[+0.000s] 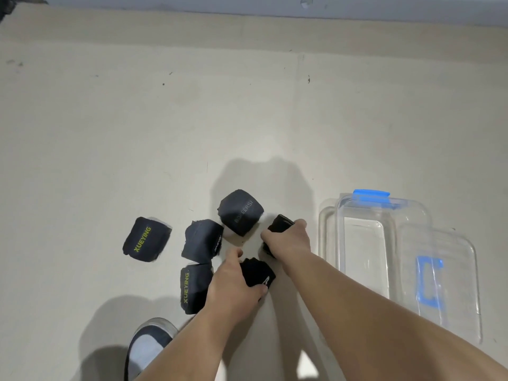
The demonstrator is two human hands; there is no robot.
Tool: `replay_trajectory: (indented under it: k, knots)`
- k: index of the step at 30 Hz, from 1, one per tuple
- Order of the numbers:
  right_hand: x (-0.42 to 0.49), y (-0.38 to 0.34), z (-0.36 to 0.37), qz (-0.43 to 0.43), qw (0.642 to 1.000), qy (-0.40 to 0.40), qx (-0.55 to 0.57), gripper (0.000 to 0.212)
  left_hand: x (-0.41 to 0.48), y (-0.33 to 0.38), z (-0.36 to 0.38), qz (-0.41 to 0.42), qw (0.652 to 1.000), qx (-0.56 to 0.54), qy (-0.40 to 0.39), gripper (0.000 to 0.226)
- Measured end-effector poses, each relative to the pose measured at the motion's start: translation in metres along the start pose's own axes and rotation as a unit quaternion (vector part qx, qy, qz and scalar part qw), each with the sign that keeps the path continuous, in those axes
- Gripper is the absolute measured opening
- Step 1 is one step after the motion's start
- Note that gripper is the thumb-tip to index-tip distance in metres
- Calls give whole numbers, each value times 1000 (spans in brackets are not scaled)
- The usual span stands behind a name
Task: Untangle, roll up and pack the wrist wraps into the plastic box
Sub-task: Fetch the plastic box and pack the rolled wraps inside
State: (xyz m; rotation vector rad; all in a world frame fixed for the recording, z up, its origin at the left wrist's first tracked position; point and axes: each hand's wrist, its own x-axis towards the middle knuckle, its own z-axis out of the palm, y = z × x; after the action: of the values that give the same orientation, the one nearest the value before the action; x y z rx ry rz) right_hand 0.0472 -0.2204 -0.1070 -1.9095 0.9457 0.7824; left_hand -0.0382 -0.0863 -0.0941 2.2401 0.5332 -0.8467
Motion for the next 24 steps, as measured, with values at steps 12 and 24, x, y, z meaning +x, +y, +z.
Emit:
replay_trajectory:
  k: [12,24]
  knots:
    - [-72,-28,-132,-262,942,23,207,69,-20,70,-8,-3,984,-179,17,22]
    - [-15,85,-189,-40,978,30,204,41,-60,217,48,115,980,-157,34,47]
